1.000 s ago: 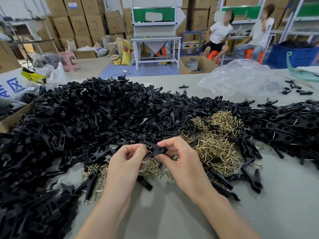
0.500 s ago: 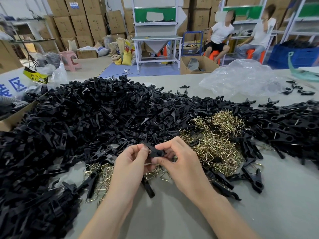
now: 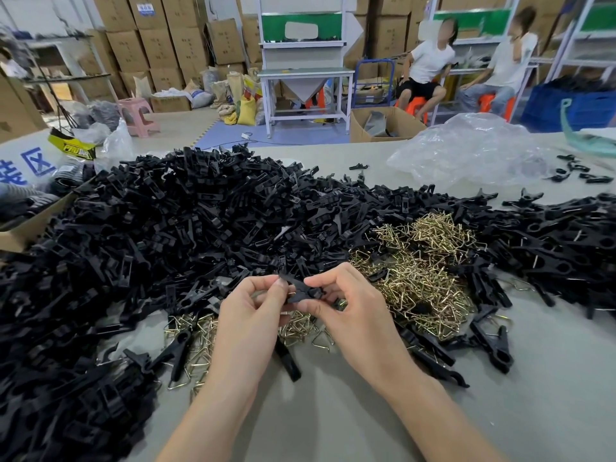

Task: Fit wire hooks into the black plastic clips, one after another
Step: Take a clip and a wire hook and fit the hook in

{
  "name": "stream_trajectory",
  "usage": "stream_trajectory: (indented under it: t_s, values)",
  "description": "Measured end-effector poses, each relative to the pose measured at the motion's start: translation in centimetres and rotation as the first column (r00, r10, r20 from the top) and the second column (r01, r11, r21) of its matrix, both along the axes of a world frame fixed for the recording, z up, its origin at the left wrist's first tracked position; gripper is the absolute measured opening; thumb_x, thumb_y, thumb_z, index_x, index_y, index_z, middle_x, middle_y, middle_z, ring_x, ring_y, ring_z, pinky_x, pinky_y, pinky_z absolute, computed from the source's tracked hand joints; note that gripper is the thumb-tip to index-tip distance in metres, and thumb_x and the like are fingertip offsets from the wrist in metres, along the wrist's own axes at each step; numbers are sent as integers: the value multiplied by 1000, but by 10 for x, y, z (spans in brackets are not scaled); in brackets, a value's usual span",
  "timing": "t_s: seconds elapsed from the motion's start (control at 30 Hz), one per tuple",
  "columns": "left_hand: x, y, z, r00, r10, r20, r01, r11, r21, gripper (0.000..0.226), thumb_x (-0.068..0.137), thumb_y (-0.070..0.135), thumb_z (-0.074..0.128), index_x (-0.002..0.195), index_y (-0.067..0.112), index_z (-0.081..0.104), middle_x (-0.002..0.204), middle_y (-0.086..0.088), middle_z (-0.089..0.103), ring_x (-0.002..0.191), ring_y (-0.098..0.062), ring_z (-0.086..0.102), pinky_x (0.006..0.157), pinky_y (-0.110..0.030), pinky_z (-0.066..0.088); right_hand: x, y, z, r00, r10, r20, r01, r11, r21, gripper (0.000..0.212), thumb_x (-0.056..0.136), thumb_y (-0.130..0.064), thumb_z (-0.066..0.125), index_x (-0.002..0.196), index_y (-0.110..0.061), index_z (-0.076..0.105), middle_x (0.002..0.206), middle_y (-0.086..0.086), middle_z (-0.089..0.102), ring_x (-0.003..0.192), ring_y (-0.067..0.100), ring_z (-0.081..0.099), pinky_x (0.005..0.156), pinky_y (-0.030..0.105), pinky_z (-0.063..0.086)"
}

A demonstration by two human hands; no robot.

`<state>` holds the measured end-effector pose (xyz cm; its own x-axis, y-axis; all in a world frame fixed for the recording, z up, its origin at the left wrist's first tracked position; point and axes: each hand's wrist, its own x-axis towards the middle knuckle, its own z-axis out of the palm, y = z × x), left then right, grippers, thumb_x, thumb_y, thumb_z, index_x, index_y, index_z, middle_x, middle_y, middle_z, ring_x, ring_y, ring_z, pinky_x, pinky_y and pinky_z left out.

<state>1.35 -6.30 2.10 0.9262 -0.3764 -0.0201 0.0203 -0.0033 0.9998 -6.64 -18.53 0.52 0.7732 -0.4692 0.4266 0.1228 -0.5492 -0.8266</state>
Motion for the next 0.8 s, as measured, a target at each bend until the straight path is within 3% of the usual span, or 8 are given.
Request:
stream_trajectory:
  t_s: [0.13,0.27,0.33,0.4,0.47,0.57,0.63,0.8]
  values:
    - [-1,-2,2,1000,-19,-2,19,1000,17,8,97,14,61,99,10,68,83,-1,76,78,-13,74,65,-22,58,-2,0,0,1000,-14,-7,14,1000,2,28,83,-21,81,98,-37,64,100,-20,58,93,6,61,77,9,44]
    - [-10,-5,0,991,-108,84,96,987,131,27,103,23,48,93,15,71,91,-9,74,88,-27,70,86,-51,57,-3,2,-1,1000,0,-4,-1,998,-58,27,84,-22,81,99,-37,65,97,-23,54,92,2,58,76,7,41]
    - [-15,-5,0,974,-173,143,149,975,164,35,104,28,39,92,20,71,87,-3,73,83,-25,68,78,-45,57,-2,3,-2,999,-7,34,11,994,-109,24,84,-21,80,103,-31,69,97,-23,51,91,3,57,75,8,42]
    - [-19,-7,3,959,-278,52,272,957,101,42,104,29,33,88,24,72,82,0,74,69,-16,66,60,-30,53,-2,4,-2,997,-11,80,21,992,-125,25,84,-31,76,108,-32,71,98,-19,50,92,9,59,75,16,48]
    - [-21,-12,7,924,-349,-155,337,936,-99,45,103,35,35,82,21,72,80,-6,71,61,-16,61,51,-29,46,-2,5,0,993,-17,116,32,991,-127,28,83,-44,70,110,-35,71,99,-17,49,96,14,58,78,27,52]
    - [-19,-15,8,816,-465,-342,375,877,-300,66,99,57,33,100,5,73,96,-13,71,78,-21,64,69,-38,49,-2,6,0,991,-9,133,42,968,-247,30,87,-47,65,110,-30,74,109,-17,50,108,11,53,91,26,46]
    - [-20,-12,9,753,-524,-397,397,844,-361,68,95,68,34,113,14,72,116,-12,72,102,-22,69,85,-44,50,-2,7,-1,995,26,92,5,946,-324,28,92,-50,60,106,-29,73,119,-17,51,117,7,49,100,20,38]
    - [-20,-10,14,741,-538,-401,416,837,-355,44,100,47,44,126,16,62,112,-11,73,98,-23,71,75,-38,55,-2,3,-4,998,57,16,-47,925,-377,29,95,-52,55,103,-28,69,130,-18,49,124,3,42,104,18,34]
